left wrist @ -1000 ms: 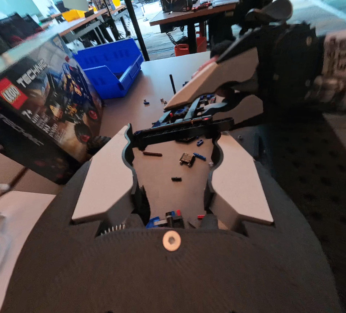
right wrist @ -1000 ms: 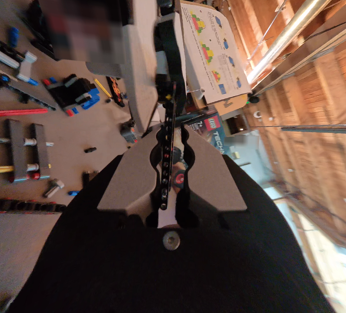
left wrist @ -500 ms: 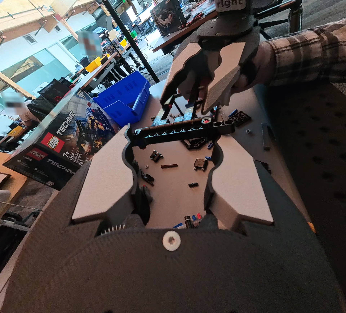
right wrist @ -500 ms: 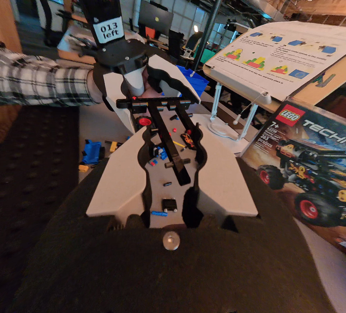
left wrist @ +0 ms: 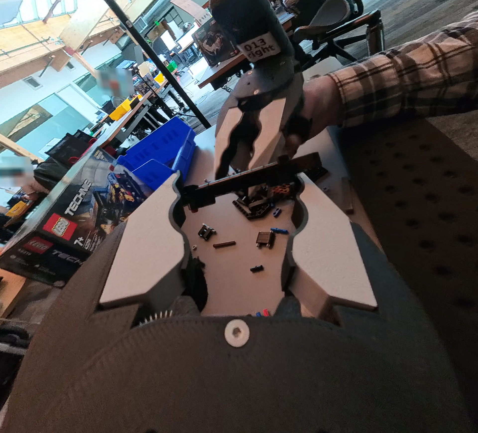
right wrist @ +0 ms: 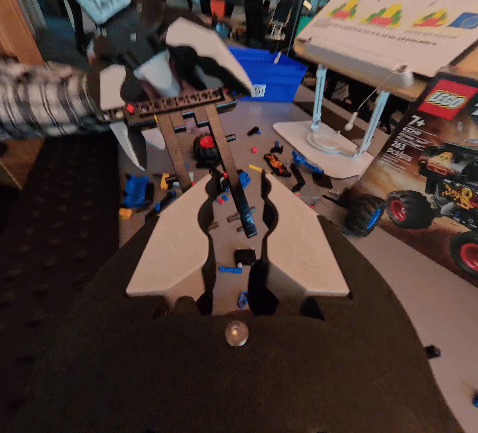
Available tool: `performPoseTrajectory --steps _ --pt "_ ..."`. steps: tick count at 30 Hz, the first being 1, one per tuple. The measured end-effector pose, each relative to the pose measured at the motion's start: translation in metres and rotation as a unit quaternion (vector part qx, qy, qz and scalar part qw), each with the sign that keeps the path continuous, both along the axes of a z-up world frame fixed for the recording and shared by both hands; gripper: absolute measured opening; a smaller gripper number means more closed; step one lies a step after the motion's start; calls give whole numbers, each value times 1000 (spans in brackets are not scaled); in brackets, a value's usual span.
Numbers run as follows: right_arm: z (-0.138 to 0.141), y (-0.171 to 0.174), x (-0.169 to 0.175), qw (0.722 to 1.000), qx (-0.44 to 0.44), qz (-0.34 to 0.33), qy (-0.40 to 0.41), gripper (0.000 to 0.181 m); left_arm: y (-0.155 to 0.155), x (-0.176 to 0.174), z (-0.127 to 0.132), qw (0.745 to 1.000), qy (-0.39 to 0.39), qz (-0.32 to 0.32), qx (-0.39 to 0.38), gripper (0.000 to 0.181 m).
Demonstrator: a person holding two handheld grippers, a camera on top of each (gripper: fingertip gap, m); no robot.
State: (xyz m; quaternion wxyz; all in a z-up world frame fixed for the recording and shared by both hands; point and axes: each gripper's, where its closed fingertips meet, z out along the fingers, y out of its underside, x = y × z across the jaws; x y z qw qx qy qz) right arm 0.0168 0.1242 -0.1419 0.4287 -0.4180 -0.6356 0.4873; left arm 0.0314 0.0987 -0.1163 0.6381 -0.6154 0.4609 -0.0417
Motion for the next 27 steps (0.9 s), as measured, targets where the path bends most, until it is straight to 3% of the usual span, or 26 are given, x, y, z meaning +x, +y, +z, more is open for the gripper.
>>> performPoseTrajectory --steps 1,5,8,10,11,13,16,18,19,21,24,27 --pt "-7 -5 -1 999 33 5 -14 12 0 3 -2 1000 3 -3 -2 82" --pt "-8 10 -5 993 104 -62 -10 9 15 -12 -8 998 -16 43 -32 82" --pt "3 40 -3 974 157 -161 11 8 27 -30 -11 989 -93 67 -95 90" --pt "14 50 1 960 187 -204 32 8 31 -33 -18 974 -152 62 -157 101" --pt "15 58 3 949 211 -233 30 8 30 -30 -19 966 -181 45 -179 98" --pt "18 61 2 924 273 -266 27 8 28 -17 -17 948 -235 10 -217 88" --pt "15 48 -8 901 339 -268 21 8 39 -10 -10 945 -263 33 -190 67" --pt "15 35 -14 900 356 -252 28 7 46 -20 -2 952 -261 71 -143 27" --pt "16 32 -15 902 352 -248 33 7 46 -22 -3 952 -261 69 -145 9" --pt "15 27 -15 930 296 -215 43 8 41 -25 -4 949 -265 53 -159 6" --pt "20 16 -11 979 138 -134 60 10 32 -21 0 958 -243 23 -150 4" --pt "38 6 -1 993 11 -63 100 9 29 -20 -8 975 -172 29 -135 4"
